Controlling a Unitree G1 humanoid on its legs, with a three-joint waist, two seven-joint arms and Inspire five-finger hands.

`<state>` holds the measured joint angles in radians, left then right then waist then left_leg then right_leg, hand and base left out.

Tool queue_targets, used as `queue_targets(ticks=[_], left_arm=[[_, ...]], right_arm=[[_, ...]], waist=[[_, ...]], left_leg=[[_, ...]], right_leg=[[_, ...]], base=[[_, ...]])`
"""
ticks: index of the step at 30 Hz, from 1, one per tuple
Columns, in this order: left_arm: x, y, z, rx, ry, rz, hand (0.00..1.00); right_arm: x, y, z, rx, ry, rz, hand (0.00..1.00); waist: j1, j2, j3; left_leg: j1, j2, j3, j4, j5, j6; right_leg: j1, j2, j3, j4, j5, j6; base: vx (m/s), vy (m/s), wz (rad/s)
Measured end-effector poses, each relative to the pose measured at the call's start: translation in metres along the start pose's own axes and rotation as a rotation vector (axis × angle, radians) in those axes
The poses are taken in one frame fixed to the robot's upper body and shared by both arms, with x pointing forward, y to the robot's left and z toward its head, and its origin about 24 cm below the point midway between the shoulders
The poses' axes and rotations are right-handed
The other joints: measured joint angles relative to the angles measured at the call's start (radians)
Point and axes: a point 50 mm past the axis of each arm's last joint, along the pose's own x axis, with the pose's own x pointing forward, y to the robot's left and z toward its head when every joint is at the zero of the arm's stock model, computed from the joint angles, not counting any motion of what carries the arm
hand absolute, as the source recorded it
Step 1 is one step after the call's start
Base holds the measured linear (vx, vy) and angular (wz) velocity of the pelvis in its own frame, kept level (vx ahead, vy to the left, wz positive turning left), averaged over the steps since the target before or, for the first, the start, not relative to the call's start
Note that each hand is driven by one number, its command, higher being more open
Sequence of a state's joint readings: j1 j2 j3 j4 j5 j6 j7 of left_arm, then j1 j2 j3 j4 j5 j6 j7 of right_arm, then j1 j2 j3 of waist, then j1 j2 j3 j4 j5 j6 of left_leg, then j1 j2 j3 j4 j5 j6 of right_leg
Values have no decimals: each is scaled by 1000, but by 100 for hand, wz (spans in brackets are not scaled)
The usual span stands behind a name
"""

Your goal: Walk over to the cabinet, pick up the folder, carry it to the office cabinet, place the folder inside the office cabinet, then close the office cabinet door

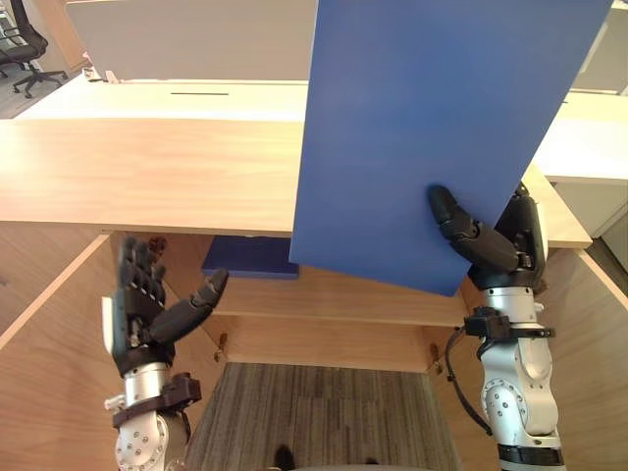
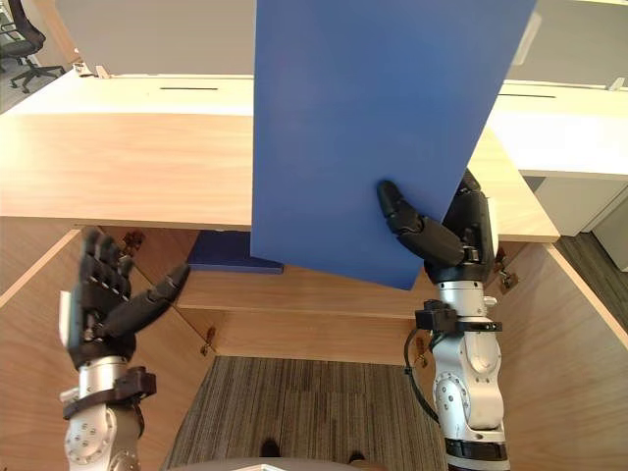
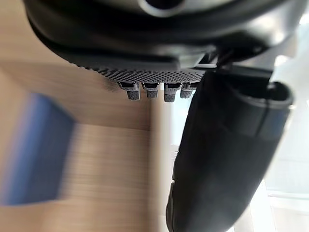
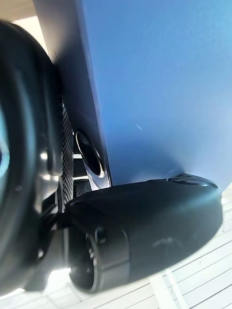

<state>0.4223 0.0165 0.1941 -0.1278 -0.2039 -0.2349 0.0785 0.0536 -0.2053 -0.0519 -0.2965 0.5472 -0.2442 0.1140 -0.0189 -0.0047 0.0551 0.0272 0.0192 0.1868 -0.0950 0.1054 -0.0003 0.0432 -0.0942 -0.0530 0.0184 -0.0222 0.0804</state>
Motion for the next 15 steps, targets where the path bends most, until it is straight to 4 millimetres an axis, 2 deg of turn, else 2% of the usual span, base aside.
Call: queue_targets(ticks=[1,4,5,7,10,12,13,15], left_arm=[[-2,1,-10,7,44,3,100],[-19,9,-66,88,317,-4,100],[-24,10,-76,108,370,-12,100],[-44,18,-113,176,577,-34,100],[-65,30,-145,262,783,-47,100],[-52,35,-148,296,800,-44,100],[-37,33,-148,317,788,-54,100],[-16,23,-145,317,760,-57,100]], right_arm=[[0,3,-1,7,5,11,0],[-1,24,-13,16,60,110,0],[-2,29,-15,10,73,135,0],[-6,49,-27,-33,136,255,0],[-6,77,-52,-83,218,414,0],[0,94,-65,-146,239,512,0],[8,105,-72,-219,230,574,0],[23,118,-82,-363,211,662,0]], waist=[[0,0,0],[0,-5,-3],[0,-6,-4],[0,-15,-5],[3,-26,8],[6,-32,70],[8,-33,124],[19,-18,209]], left_leg=[[-1,1,2,0,0,0],[-12,3,13,0,-2,-3],[-15,3,14,0,-2,-3],[-28,9,19,0,-2,-3],[-54,17,45,7,-1,-4],[-101,25,48,43,-9,-9],[-162,34,51,110,-31,-10],[-305,62,54,274,-80,1]], right_leg=[[-2,0,0,0,0,0],[-19,2,12,0,1,0],[-23,3,15,0,1,0],[-38,5,23,0,6,0],[-77,7,48,3,18,-5],[-122,11,54,32,22,-8],[-172,12,59,66,22,-9],[-274,24,69,134,21,-9]], base=[[-9,-1,-7],[-8,0,-11],[3,3,-9],[12,0,-7],[-9,2,-21],[-105,4,-14],[-184,-13,-8],[-180,-17,-15]])
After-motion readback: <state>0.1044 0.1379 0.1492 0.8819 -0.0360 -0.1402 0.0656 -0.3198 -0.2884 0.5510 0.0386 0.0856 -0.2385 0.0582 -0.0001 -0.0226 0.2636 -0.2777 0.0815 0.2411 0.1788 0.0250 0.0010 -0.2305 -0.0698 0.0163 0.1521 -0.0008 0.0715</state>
